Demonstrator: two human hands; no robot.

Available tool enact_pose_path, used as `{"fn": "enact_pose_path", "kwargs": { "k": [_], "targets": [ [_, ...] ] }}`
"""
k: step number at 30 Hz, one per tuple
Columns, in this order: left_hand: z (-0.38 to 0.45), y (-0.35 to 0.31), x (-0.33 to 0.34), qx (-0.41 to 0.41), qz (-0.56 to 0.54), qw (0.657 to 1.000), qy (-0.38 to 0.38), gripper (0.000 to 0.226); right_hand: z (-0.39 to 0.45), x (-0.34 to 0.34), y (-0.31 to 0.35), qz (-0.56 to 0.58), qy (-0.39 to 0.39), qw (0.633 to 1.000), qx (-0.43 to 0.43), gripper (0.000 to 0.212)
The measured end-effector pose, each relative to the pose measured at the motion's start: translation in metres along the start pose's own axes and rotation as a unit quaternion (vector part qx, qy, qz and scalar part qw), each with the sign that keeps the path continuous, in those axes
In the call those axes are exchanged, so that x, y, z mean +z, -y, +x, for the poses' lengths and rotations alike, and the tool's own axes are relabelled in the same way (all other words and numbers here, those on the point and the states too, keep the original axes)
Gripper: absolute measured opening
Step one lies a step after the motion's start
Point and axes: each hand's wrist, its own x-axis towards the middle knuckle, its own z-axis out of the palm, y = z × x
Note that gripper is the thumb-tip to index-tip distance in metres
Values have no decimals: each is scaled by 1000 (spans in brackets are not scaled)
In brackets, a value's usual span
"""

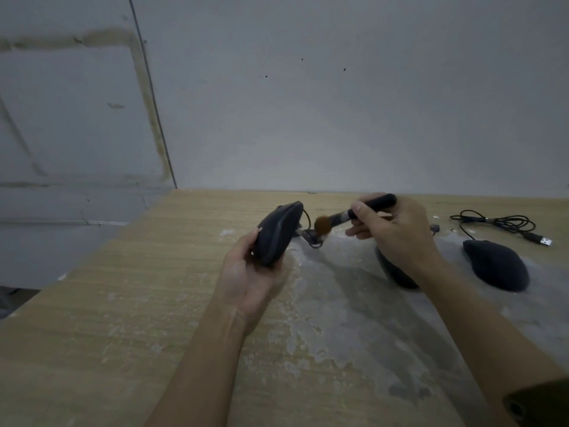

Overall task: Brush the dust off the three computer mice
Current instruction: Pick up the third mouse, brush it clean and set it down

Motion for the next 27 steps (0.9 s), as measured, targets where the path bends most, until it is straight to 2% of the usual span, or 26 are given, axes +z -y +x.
{"fn": "enact_pose_path", "kwargs": {
  "k": [1, 3, 6, 8, 12, 20, 24, 27],
  "targets": [
    [0, -1, 1, 19, 8, 1000, 0, 19, 0, 1, -2, -30, -5, 1000, -1, 11],
    [1, -1, 0, 68, 116, 991, -13, 23, -3, 6, -7, -60, 33, 997, 18, 9],
    [1, 7, -6, 124, 328, 935, -50, 39, -11, 17, -14, -100, 130, 985, 48, 6],
    [-1, 14, -8, 144, 397, 906, -28, 42, -12, 21, -16, -77, 118, 988, 57, 8],
    [3, 19, -12, 168, 474, 864, 16, 48, -9, 20, -13, -31, 35, 997, 57, 9],
    [7, 21, -16, 131, 578, 800, 91, 46, -8, 20, -16, 31, 25, 995, 88, 13],
    [7, 24, -15, 169, 648, 738, 85, 61, -6, 18, -17, 45, 24, 993, 104, 12],
    [5, 25, -11, 208, 663, 717, 57, 77, -5, 16, -17, 46, 28, 993, 102, 12]
  ]
}}
